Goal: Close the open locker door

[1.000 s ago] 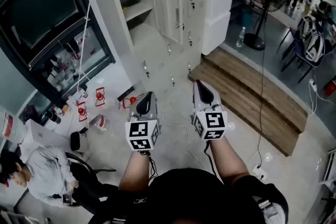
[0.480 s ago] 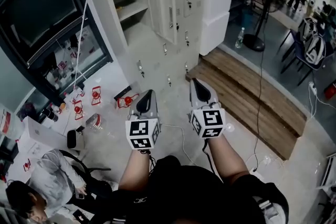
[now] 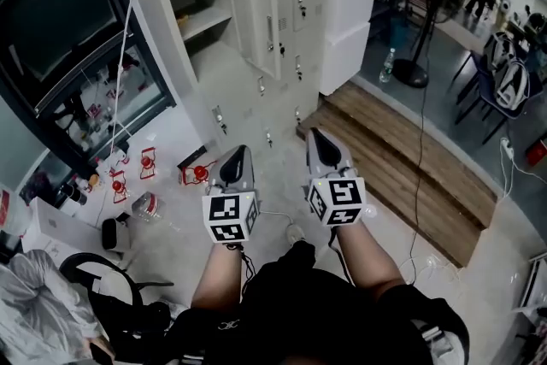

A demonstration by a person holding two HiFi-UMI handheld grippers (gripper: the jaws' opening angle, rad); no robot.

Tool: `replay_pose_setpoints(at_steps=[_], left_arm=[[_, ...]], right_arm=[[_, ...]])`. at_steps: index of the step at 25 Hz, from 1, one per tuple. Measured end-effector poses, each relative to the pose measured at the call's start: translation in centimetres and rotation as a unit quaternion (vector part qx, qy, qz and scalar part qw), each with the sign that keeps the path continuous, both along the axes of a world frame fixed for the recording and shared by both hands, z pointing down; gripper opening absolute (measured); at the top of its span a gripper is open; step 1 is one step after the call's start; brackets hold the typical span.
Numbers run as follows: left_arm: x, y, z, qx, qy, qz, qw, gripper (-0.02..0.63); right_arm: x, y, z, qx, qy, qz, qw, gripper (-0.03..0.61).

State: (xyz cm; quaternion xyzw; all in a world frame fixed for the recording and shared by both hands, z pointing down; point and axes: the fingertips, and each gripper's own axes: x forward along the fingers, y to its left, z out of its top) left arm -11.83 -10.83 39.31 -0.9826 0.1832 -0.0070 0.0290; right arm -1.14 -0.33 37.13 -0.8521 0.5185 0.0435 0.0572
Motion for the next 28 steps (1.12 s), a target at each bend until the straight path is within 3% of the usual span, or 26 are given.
replay_pose_setpoints(at_steps=[18, 28], left_arm=[[17.0, -9.4, -0.3, -0.009, 0.0, -0.013, 0.9999, 0.0], [22.8, -15.4, -0.7, -0.016, 0.0, -0.051, 0.9986, 0.0]], right_arm=[[16.8, -9.5, 0.3, -0.016, 0.002, -0.018, 1.0, 0.012], [23.3, -16.7, -0.6, -0.021, 0.007, -0.063, 0.998, 0.012]])
